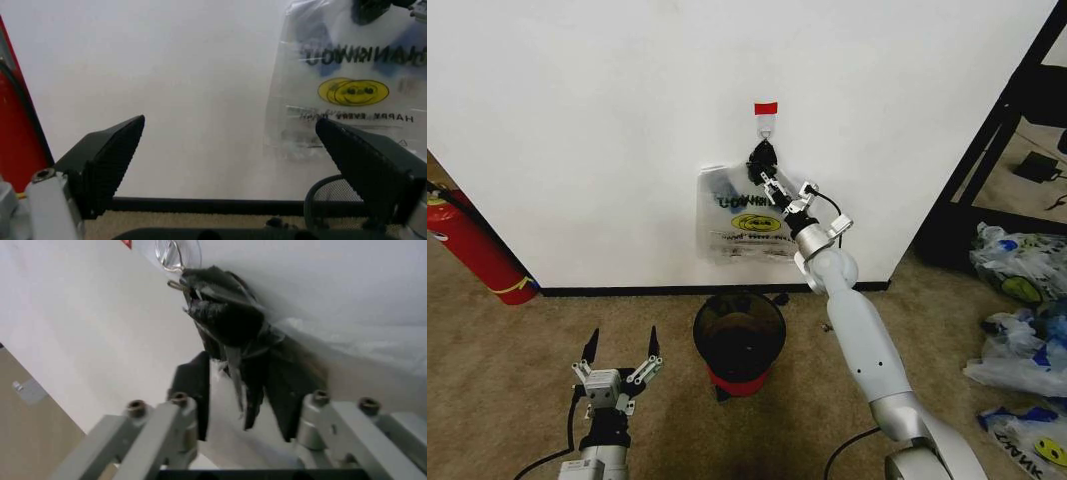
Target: Pick up the garbage bag from the wall and place it over the trash bin.
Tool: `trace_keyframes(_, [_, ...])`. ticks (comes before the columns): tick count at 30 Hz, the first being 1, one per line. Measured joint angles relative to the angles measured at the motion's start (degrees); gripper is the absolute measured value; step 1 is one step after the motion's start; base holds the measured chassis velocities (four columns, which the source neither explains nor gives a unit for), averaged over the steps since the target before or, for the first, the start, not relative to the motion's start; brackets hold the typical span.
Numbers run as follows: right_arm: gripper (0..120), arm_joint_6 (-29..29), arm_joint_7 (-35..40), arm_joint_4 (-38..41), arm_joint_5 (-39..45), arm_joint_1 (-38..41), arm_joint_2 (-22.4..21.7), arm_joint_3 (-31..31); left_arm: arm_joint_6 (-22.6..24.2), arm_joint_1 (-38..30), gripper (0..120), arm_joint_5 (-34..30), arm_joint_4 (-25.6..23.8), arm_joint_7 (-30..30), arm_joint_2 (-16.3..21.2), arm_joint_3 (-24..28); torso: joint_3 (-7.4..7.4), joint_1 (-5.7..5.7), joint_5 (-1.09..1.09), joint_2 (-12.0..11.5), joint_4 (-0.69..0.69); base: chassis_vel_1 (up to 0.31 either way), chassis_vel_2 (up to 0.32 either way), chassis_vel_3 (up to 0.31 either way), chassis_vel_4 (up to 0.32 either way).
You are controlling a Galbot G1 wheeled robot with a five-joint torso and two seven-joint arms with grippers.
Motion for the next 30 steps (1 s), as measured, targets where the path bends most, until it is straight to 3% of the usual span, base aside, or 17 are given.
trace_keyframes(7, [0,0.0,0.0,0.2,0.0,-0.6,-0.1,0.7,0.2,-0.3,100,-0.1,0.0,0.0,0.0,0.2,0.00,0.00,0.00,0.0,-0.01,0.000,0.000,0.000,0.000])
trace_keyframes(19, [0,-0.3,0.5,4.5,0.6,-3.5,-1.7,-0.7,0.3,-0.3,100,-0.4,0.0,-0.3,0.0,0.5,0.00,0.00,0.01,0.0,0.00,0.000,0.000,0.000,0.000])
trace_keyframes(30, [0,-0.9,1.0,16.8,0.2,-14.1,-5.6,-0.7,0.9,-0.7,100,-1.8,-0.3,-0.5,0.8,0.8,0.00,0.00,0.01,0.0,-0.01,0.000,0.000,0.000,0.000])
